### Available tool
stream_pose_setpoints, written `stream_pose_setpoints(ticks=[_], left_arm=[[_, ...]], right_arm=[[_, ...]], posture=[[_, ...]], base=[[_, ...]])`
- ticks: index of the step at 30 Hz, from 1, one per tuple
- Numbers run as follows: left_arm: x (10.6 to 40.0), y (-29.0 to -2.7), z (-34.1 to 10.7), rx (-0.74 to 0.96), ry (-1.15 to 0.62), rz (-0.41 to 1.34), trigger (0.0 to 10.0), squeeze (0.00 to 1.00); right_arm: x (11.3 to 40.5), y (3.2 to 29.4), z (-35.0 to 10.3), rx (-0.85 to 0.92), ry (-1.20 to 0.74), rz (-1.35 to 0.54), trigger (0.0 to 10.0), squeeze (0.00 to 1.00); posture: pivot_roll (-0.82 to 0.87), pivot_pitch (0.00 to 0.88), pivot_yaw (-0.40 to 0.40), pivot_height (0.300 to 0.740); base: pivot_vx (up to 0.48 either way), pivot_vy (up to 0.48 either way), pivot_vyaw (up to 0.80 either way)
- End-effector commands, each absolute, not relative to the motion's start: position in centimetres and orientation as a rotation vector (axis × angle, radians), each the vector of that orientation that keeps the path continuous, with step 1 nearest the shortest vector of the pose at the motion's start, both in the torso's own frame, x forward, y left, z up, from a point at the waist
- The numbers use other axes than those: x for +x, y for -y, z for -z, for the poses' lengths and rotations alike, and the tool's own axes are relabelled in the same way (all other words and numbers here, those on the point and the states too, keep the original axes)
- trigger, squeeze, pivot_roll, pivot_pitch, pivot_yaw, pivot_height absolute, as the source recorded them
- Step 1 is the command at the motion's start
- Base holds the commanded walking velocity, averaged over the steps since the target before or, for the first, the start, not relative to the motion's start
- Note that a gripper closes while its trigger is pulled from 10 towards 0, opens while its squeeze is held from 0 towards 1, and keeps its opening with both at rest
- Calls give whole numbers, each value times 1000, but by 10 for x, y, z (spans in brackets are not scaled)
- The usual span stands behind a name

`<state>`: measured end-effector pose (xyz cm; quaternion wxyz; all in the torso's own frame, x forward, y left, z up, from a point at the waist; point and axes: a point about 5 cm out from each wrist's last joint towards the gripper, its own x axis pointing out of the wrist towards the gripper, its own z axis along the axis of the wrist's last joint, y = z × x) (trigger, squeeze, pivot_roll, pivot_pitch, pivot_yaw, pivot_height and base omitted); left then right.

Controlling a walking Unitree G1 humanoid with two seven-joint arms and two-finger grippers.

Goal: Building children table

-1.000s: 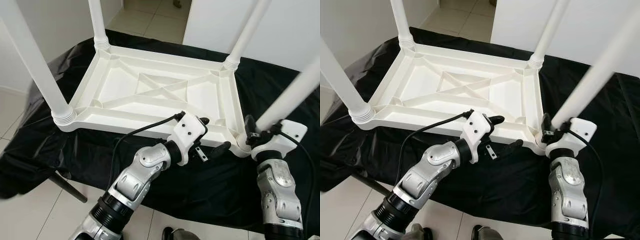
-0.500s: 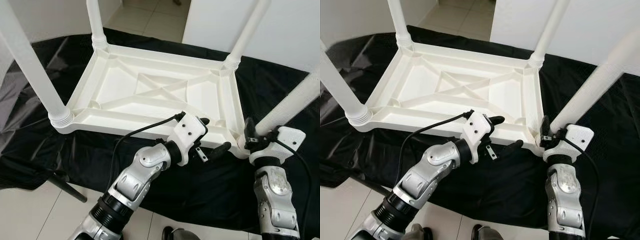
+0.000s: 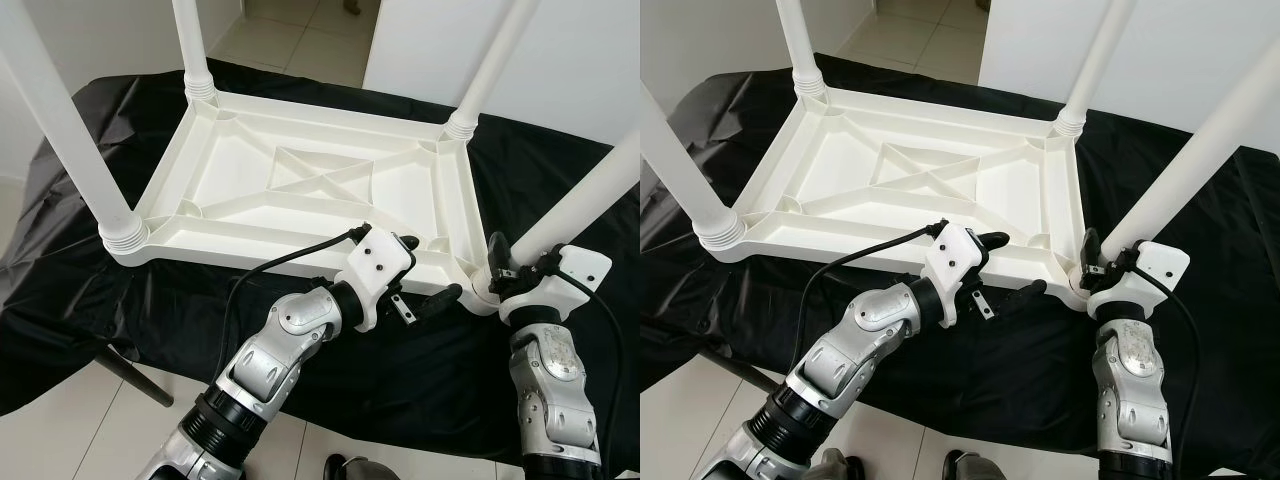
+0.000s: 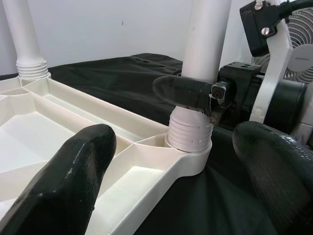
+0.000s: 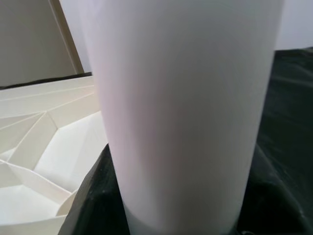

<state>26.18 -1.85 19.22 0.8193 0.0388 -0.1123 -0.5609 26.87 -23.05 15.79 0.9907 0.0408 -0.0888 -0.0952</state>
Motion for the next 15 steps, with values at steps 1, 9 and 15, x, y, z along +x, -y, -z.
stream_pose_setpoints(ticks=[1,9,15], left_arm=[[257,22,-192,95,237,1251,10000,0],[258,20,-192,97,236,1244,10000,0],[258,20,-192,99,235,1244,10000,0]], right_arm=[[261,229,-98,138,-123,214,10000,0],[257,223,-97,88,-117,210,10000,0],[258,221,-98,75,-109,199,10000,0]], posture=[[7,178,-25,740],[8,179,-23,740],[8,180,-24,740]], base=[[0,0,0],[0,0,0],[0,0,0]])
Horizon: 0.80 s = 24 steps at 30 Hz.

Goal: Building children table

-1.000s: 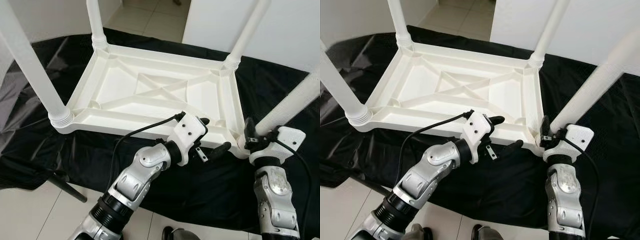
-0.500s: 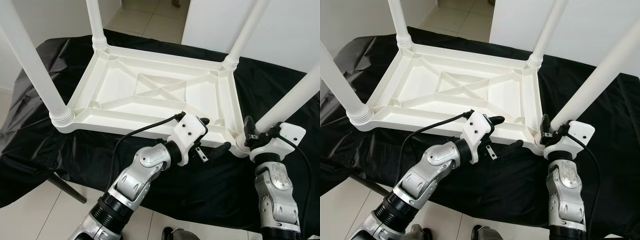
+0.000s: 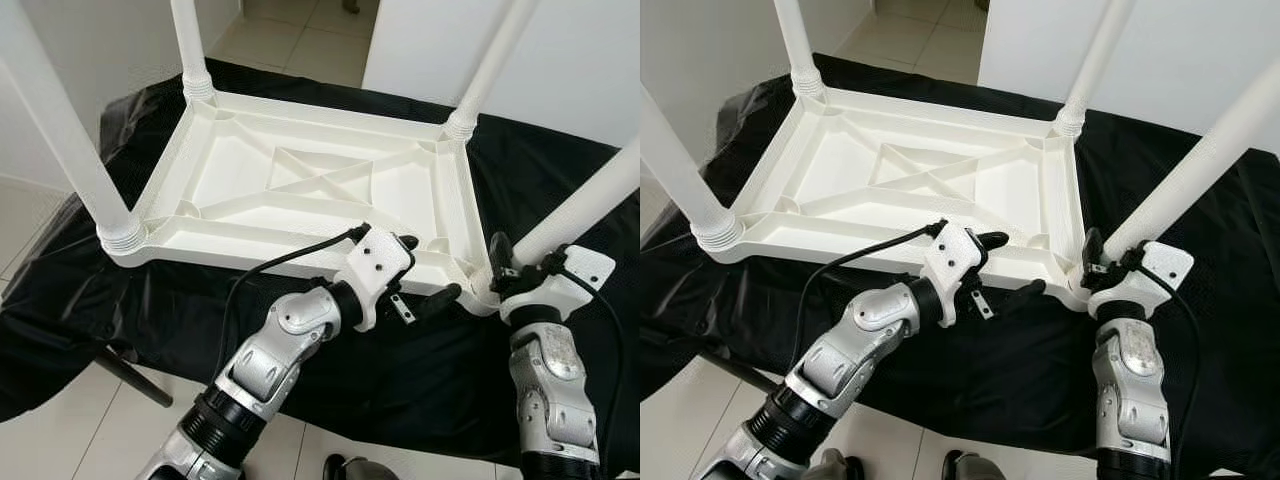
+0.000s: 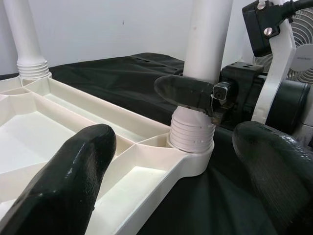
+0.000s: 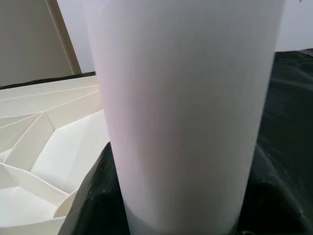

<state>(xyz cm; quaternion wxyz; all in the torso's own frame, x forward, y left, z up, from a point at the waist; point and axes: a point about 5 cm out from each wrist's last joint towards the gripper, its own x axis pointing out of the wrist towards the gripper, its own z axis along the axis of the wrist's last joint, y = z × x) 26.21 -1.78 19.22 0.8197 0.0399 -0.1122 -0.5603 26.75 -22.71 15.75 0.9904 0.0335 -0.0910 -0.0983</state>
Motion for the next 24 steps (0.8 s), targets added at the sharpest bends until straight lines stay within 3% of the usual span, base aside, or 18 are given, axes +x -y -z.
stream_pose_setpoints(ticks=[1,24], left_arm=[[258,20,-192,99,235,1244,10000,0],[257,21,-192,97,235,1248,10000,0]], right_arm=[[257,221,-98,73,-112,199,10000,0],[256,209,-111,50,-39,264,10000,0]], posture=[[10,180,-25,740],[13,180,-25,740]], base=[[0,0,0],[0,0,0]])
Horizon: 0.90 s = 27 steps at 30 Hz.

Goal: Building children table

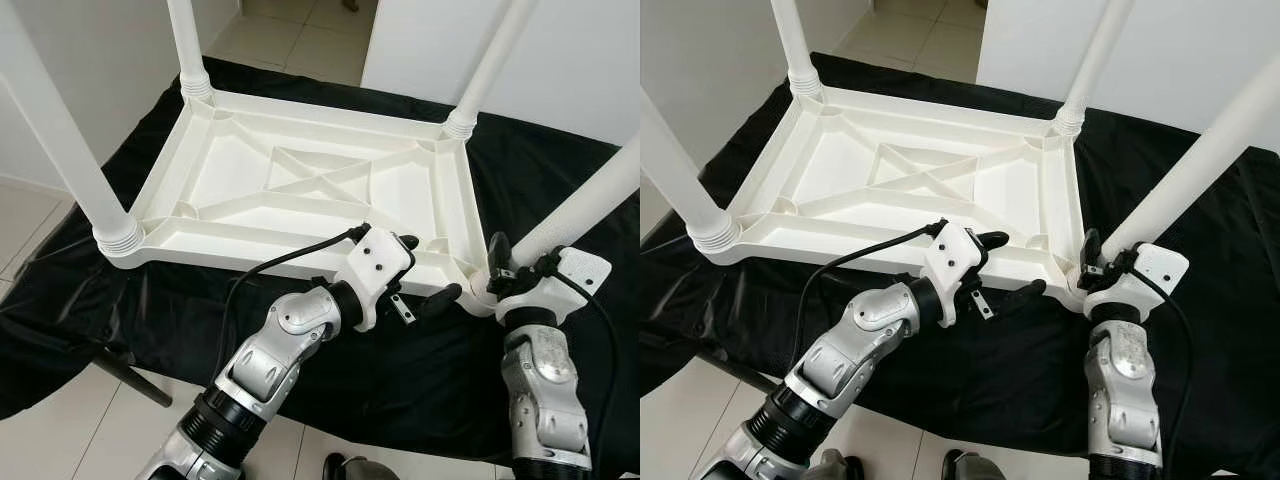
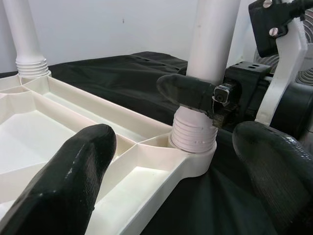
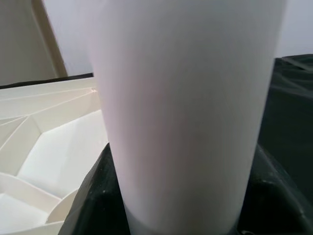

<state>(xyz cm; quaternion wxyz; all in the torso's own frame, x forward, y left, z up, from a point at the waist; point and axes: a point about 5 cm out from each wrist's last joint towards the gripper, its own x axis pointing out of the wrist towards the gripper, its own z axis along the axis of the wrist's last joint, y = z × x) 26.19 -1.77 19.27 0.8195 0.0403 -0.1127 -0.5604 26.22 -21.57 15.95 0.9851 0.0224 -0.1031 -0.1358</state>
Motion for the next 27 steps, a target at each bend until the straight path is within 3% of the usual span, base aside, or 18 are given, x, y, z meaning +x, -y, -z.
stream_pose_setpoints(ticks=[1,27], left_arm=[[257,21,-192,98,235,1249,10000,0],[255,23,-192,96,237,1273,10000,0]], right_arm=[[256,207,-112,53,-32,276,10000,0],[250,212,-109,70,-32,433,10000,0]], posture=[[13,179,-25,740],[9,173,-19,740]], base=[[0,0,0],[0,0,0]])
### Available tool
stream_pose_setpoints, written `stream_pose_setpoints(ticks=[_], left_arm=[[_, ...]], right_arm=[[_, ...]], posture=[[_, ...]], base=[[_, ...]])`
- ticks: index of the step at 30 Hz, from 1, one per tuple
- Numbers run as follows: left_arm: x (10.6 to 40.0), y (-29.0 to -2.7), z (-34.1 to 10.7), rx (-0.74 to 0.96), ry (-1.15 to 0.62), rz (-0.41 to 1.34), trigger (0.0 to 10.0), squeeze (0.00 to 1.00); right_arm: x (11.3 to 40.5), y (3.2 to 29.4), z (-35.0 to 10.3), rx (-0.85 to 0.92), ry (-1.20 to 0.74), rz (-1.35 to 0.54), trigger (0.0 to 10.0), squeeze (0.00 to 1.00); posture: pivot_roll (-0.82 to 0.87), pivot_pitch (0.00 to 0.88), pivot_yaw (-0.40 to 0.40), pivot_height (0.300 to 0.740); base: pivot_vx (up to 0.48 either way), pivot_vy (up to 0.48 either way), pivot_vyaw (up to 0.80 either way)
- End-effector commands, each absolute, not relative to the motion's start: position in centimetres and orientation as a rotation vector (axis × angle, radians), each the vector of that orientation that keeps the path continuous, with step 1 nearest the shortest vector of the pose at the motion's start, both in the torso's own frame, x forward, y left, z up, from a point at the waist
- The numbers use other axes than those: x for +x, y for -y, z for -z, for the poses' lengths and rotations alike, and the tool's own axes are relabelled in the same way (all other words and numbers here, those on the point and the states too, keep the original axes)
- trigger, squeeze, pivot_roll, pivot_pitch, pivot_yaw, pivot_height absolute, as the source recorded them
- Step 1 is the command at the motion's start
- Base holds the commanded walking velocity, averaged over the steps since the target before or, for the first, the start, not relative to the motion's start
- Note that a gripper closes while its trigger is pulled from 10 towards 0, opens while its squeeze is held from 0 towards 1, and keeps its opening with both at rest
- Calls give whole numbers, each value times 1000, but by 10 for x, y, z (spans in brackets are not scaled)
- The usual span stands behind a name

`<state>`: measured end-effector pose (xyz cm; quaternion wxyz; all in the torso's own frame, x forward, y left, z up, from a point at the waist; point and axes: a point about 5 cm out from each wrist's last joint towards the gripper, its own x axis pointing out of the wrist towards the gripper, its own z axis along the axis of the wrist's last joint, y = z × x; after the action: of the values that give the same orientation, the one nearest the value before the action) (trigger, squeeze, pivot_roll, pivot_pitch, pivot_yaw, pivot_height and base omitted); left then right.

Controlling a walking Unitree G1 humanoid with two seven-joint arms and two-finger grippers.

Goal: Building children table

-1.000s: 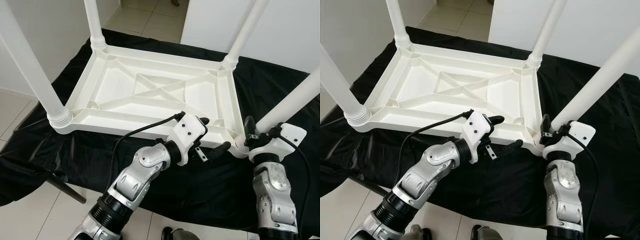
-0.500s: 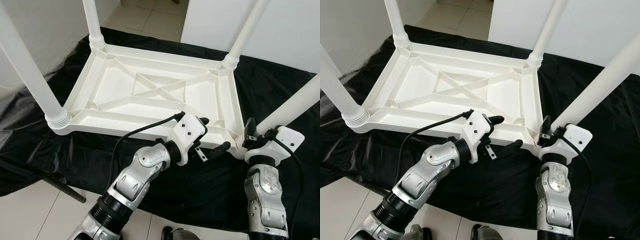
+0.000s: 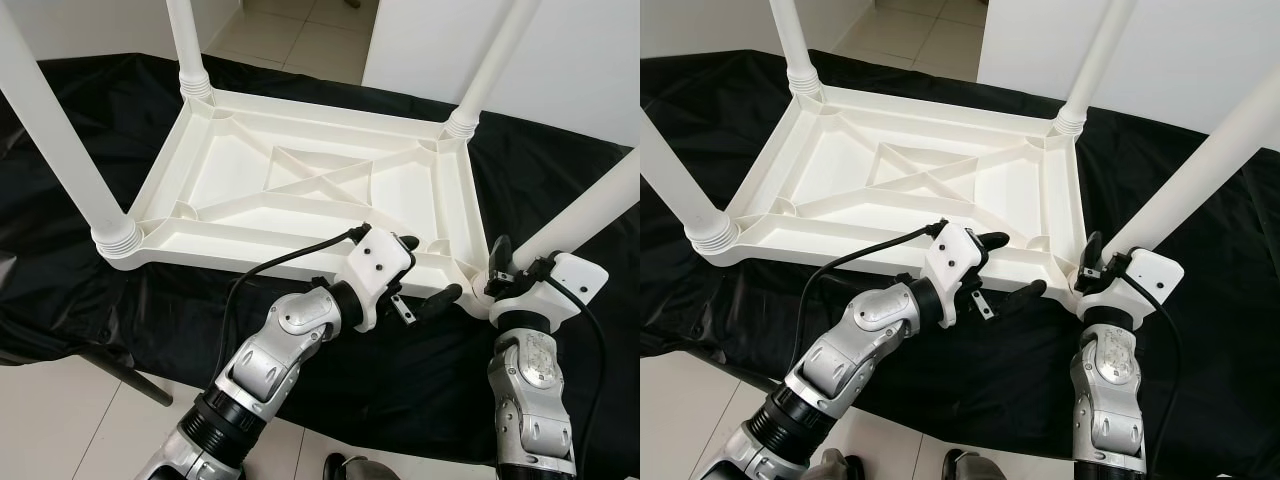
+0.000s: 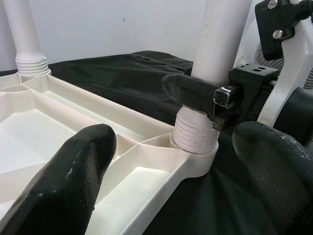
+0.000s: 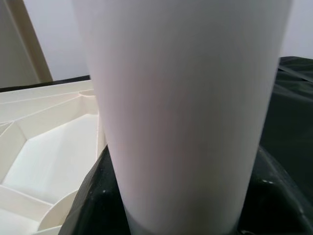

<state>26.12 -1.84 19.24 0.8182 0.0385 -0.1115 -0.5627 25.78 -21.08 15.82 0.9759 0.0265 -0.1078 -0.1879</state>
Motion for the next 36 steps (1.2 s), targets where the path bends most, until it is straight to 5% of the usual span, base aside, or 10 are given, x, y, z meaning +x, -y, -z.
stream_pose_setpoints(ticks=[1,36], left_arm=[[255,23,-192,96,237,1273,10000,0],[257,21,-194,96,240,1258,10000,0]], right_arm=[[250,212,-109,70,-32,433,10000,0],[256,214,-107,206,-74,845,10000,0]], posture=[[9,173,-19,740],[20,173,-30,740]], base=[[0,0,0],[0,0,0]])
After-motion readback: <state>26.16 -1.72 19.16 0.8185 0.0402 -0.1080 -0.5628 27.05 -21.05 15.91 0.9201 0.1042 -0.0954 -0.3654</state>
